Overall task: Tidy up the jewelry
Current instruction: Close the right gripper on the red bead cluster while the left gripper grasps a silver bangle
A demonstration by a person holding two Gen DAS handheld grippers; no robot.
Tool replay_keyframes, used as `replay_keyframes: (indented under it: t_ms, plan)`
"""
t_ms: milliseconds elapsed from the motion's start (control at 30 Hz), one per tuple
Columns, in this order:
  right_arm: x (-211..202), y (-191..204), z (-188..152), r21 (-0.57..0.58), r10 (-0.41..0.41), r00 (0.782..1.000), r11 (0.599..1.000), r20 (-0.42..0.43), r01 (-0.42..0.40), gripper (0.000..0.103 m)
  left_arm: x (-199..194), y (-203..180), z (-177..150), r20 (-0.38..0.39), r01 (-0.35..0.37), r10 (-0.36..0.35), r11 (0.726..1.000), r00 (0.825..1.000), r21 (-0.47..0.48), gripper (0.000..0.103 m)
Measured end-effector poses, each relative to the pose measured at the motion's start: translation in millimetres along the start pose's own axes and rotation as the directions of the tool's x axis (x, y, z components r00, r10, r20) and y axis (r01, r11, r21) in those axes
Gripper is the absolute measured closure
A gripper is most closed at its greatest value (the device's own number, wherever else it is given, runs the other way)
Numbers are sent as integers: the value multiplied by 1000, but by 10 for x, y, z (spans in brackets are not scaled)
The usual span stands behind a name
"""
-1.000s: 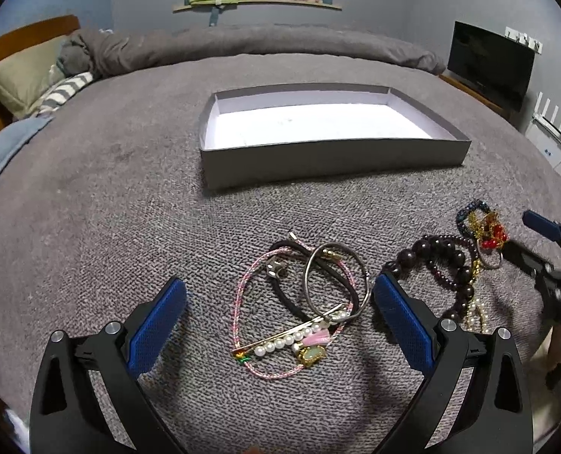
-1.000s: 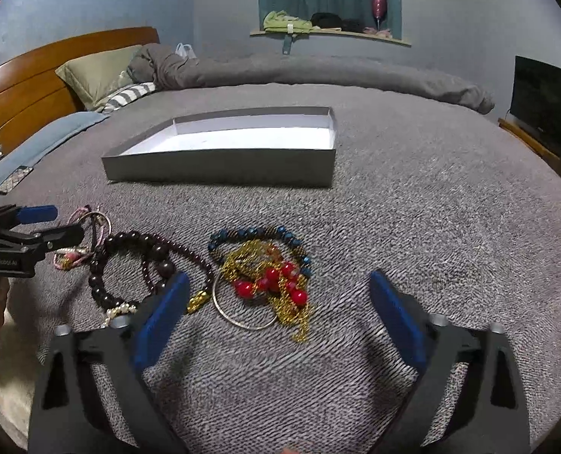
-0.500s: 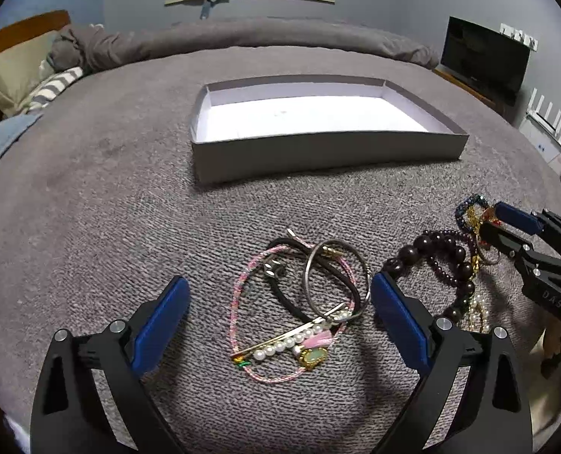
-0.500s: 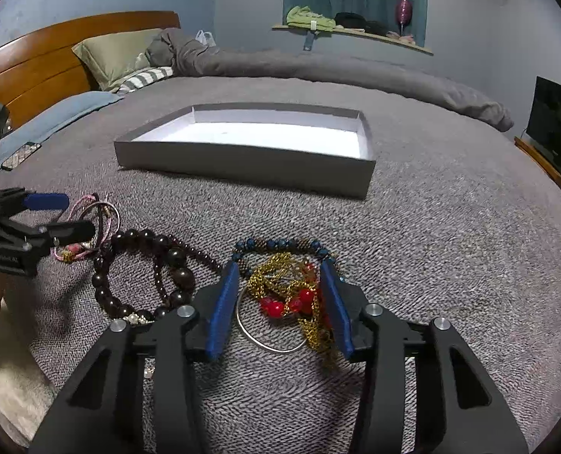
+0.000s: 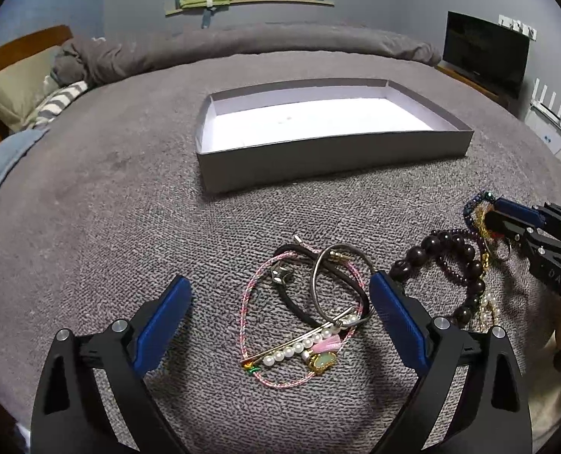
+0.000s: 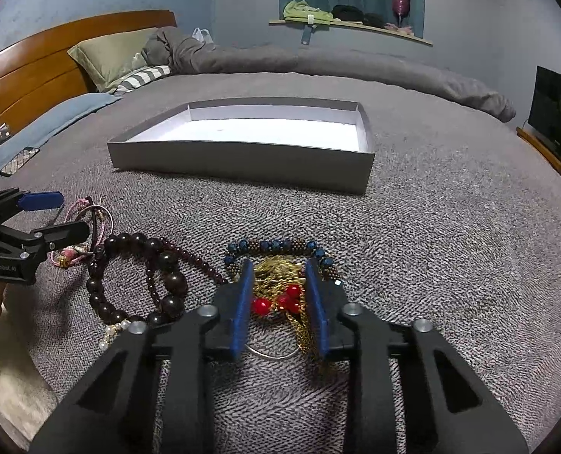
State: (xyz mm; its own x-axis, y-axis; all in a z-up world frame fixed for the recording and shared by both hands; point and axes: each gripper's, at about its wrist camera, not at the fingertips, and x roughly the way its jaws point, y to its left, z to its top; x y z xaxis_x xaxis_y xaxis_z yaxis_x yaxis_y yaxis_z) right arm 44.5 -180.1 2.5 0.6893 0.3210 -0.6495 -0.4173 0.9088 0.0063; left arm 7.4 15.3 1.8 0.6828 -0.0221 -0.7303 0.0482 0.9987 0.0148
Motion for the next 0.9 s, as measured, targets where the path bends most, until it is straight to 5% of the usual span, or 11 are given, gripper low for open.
replay_keyframes:
  t_ms: [133,367,667,800,900]
  plan:
    - [-46,-15,-7,4,12,1000,1000,18,-12,90,-69,11,4,20,15,-14,1000,1000,-7,12]
    - [-192,-24,-17,7,38,997,999,72,-38,96,-146,-51,-5,-2,121,-121,993,993,8,51]
    - [-337,-81,21,23,73,988,997,135,-77,101,-78,-123,-37,-13,100,-100,994,995,43,71]
    - [-379,-140,34,42,78,986,995,147,-86,103,-59,-140,-41,-12,90,-89,994,996,61,96]
    - [-363,-140,44,49,80,987,995,141,-87,103,-56,-126,-40,-12,95,-94,994,995,56,97]
